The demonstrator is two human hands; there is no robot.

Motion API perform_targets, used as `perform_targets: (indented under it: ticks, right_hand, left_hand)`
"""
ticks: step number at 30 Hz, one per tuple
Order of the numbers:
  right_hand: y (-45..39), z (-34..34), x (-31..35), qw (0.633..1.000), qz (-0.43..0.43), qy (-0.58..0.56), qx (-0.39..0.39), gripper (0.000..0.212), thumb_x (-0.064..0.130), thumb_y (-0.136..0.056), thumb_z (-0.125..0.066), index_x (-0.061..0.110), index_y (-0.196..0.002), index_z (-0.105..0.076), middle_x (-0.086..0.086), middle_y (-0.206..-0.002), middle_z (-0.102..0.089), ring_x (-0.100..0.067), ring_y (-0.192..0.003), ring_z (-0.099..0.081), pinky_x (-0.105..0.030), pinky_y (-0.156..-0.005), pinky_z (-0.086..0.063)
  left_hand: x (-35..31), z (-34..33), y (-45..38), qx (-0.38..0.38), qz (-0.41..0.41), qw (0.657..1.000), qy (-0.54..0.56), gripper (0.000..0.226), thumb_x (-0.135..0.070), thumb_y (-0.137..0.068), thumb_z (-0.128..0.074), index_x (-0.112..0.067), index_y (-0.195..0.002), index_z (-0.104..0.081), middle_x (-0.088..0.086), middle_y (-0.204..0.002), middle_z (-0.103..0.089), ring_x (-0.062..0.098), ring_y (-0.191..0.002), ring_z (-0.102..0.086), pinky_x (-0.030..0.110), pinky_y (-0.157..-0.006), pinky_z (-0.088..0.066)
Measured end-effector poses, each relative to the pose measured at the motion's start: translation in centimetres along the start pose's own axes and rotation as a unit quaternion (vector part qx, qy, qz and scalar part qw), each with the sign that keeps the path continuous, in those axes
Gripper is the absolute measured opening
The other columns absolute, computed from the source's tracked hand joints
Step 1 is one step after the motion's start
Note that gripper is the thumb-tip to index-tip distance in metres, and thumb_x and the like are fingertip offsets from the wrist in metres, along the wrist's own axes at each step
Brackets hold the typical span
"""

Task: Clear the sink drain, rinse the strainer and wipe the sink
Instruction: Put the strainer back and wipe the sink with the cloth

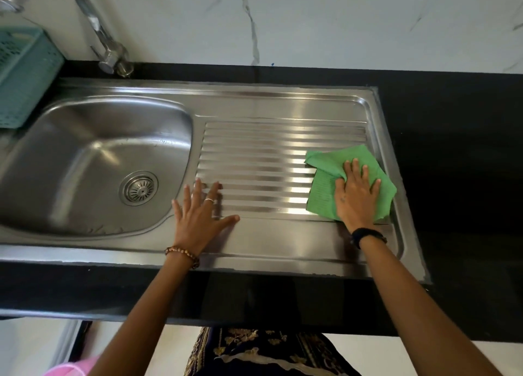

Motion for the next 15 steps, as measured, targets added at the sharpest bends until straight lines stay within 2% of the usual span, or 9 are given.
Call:
perform_targets:
  ticks: [4,8,11,15]
  right_hand:
    - [1.4,-2.2,5.6,0.998,0.06,-0.036,-0.001,0.045,0.02,-0.098,-0.031,0.011,-0.142,-0.035,-0.008,-0.155,-0.025,-0.025,-0.145,-0.016,-0.053,-0.117,-0.002]
    - [1.7,-5.8,14.5,0.986,0.157,-0.017,0.048,0.047,0.022,-0.096,-0.032,0.016,-0.142,-0.034,-0.003,-0.156,-0.023,-0.022,-0.145,-0.014,-0.051,-0.117,-0.001]
    - [2.0,-8.3,20.3,0.969,0.232,-0.003,0.082,0.049,0.027,-0.096,-0.032,0.018,-0.144,-0.03,0.0,-0.157,-0.02,-0.021,-0.146,-0.011,-0.051,-0.117,0.001]
    - [2.7,-10.4,24.4,0.948,0.298,0.031,0.108,0.051,0.03,-0.097,-0.03,0.02,-0.147,-0.022,0.0,-0.158,-0.014,-0.023,-0.147,-0.007,-0.053,-0.116,0.004]
  left_hand:
    - [2.7,0.9,0.2,0.011,0.062,0.997,0.051,0.11,-0.067,-0.07,-0.056,-0.015,-0.147,0.001,0.017,-0.156,0.002,0.033,-0.144,0.0,0.051,-0.115,-0.006]
    - [3.0,1.6,0.4,-0.018,0.047,0.997,0.065,0.112,-0.065,-0.067,-0.062,-0.007,-0.146,-0.009,0.014,-0.156,-0.008,0.028,-0.143,-0.012,0.043,-0.116,-0.016]
    - [3.7,1.6,0.8,-0.016,0.031,0.996,0.083,0.11,-0.062,-0.069,-0.063,-0.005,-0.146,-0.008,0.012,-0.157,-0.006,0.025,-0.143,-0.012,0.037,-0.116,-0.015]
    - [4.8,1.0,1.5,0.037,0.024,0.994,0.097,0.113,-0.065,-0.072,-0.057,-0.008,-0.145,0.009,0.01,-0.156,0.01,0.021,-0.145,0.004,0.036,-0.117,0.001]
Point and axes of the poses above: each hand's wrist, its own y-axis away from the middle knuckle, its own z-axis out of the back of the hand, x = y × z, the point moved 6 cm from there along -y, towards the middle knuckle
